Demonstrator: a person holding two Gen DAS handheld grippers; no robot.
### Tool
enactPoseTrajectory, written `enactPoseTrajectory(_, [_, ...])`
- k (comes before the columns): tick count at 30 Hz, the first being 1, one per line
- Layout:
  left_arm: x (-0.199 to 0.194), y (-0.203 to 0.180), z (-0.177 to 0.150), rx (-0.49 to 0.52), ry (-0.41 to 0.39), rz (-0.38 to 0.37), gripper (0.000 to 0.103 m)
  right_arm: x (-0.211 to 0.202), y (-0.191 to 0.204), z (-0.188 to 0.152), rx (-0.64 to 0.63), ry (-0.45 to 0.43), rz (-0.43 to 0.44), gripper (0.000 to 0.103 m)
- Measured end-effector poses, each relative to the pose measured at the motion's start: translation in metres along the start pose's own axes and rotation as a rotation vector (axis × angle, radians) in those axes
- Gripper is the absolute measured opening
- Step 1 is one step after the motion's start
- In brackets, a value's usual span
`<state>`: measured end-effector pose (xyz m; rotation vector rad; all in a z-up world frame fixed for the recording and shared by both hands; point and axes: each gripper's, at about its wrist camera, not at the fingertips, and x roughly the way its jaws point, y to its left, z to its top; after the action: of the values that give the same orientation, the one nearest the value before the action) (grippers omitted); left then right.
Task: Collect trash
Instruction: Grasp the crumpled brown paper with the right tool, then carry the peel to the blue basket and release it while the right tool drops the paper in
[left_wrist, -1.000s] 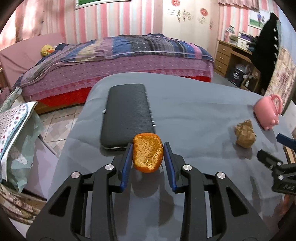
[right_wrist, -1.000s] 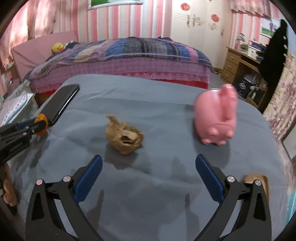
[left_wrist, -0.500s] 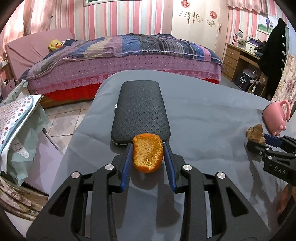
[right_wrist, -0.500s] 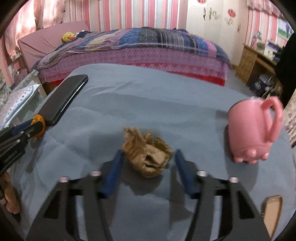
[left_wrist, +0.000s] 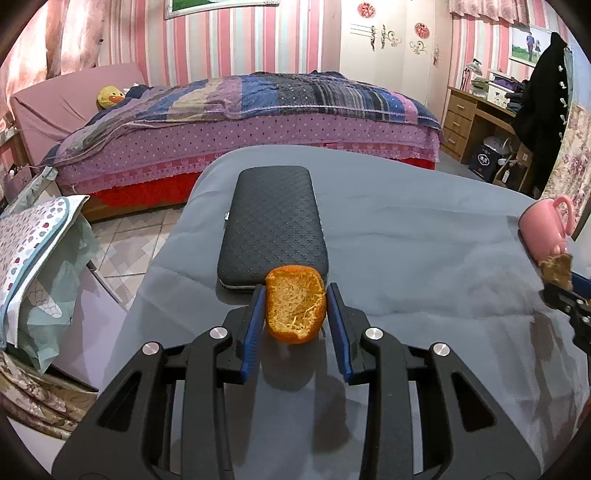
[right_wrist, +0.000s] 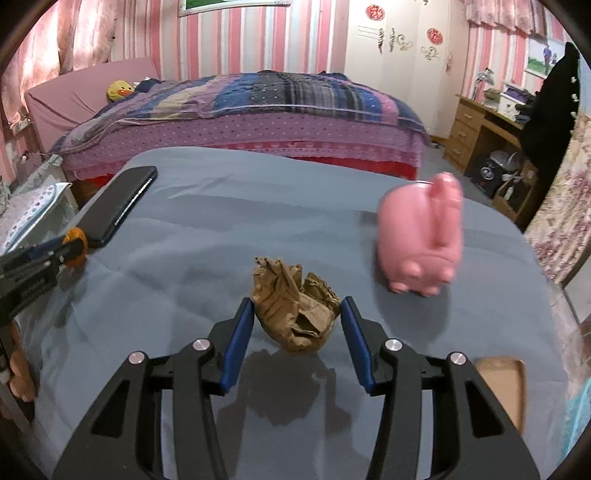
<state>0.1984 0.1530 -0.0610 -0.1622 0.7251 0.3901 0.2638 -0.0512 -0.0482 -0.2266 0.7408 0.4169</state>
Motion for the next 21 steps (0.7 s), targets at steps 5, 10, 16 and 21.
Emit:
enactPoseTrajectory(5, [-0.019, -0.010, -0.002, 0.022, -0.004, -0.015, 0.032, -0.023, -0.008, -0.006, 0.000, -0.036, -0.024, 0.049])
enactPoseTrajectory(10, [-0.041, -0.023, -0.004, 0.055, -0.016, -0.042, 0.032, -0.044, -0.019, -0.021, 0.028, -0.057, -0.028, 0.049])
enactPoseTrajectory(16, [-0.059, -0.046, -0.010, 0.094, -0.017, -0.079, 0.032, -0.076, -0.033, -0.034, 0.060, -0.084, -0.033, 0.049])
enactPoseTrajectory(21, [-0.071, -0.075, -0.014, 0.125, -0.026, -0.122, 0.032, -0.100, -0.055, -0.053, 0.094, -0.087, -0.061, 0.049])
